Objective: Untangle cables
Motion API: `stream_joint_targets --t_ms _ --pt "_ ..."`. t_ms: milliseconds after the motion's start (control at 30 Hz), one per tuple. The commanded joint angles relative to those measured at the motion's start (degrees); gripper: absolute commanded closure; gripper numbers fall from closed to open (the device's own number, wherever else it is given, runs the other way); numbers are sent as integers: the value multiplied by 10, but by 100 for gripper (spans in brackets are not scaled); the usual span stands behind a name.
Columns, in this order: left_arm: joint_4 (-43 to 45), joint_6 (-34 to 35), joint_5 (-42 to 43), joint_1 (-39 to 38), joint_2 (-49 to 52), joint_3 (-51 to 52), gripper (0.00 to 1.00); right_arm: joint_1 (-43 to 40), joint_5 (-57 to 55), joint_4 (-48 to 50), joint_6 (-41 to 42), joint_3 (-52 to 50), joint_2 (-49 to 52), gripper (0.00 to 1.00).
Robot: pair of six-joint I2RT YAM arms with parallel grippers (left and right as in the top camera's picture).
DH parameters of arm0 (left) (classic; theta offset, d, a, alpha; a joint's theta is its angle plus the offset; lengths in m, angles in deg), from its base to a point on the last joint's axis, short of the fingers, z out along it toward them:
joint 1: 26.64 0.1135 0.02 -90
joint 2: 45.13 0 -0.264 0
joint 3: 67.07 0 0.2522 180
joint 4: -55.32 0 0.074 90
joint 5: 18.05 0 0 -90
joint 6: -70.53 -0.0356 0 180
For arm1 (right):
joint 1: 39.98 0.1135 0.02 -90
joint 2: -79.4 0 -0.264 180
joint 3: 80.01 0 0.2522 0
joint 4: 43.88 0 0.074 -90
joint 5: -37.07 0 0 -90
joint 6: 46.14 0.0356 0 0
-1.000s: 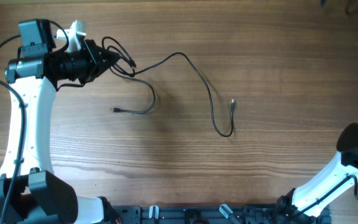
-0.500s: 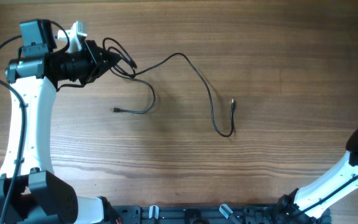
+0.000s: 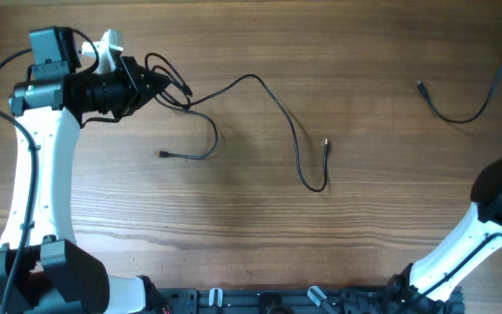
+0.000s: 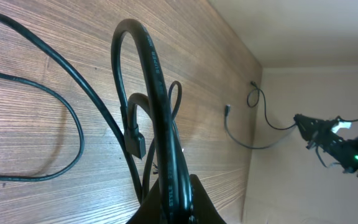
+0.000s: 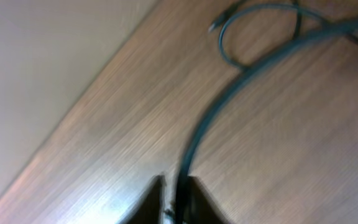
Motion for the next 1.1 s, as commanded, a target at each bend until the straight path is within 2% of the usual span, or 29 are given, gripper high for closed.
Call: stream_joint_targets --t_ms 0,100,300,367,533,633,733,800,867,900,1000,1067 --pt "2 -11 -1 -3 -16 -5 96 -3 -6 47 -7 0 30 1" --pt "-5 -11 -1 -3 -16 -5 96 -3 52 65 0 17 16 0" --pt "-9 -11 -1 -3 -16 -5 96 -3 79 12 17 86 -72 0" --pt "-9 -11 -1 -3 -16 -5 96 -2 134 -8 6 88 -118 0" --pt "-9 -29 0 -4 -16 -5 96 4 247 -137 -56 88 -190 0" --pt "-9 -51 5 -8 -17 -5 96 4 305 -193 -60 88 -200 0" --pt "-9 -57 8 -19 -28 -5 96 13 411 -259 -132 85 -200 1" --pt "-9 -70 8 -35 -51 -5 96 53 418 -329 -210 85 -200 1" --pt "-9 -69 8 -41 -68 -5 96 89 417 -361 -253 85 -200 0" --pt "-9 -63 9 -41 -74 -5 96 104 417 -371 -265 85 -200 1" --pt "-6 27 17 -39 -93 -5 96 181 393 -391 -275 84 -199 1" --pt "1 31 62 -39 -96 -5 96 256 385 -388 -281 84 -199 1"
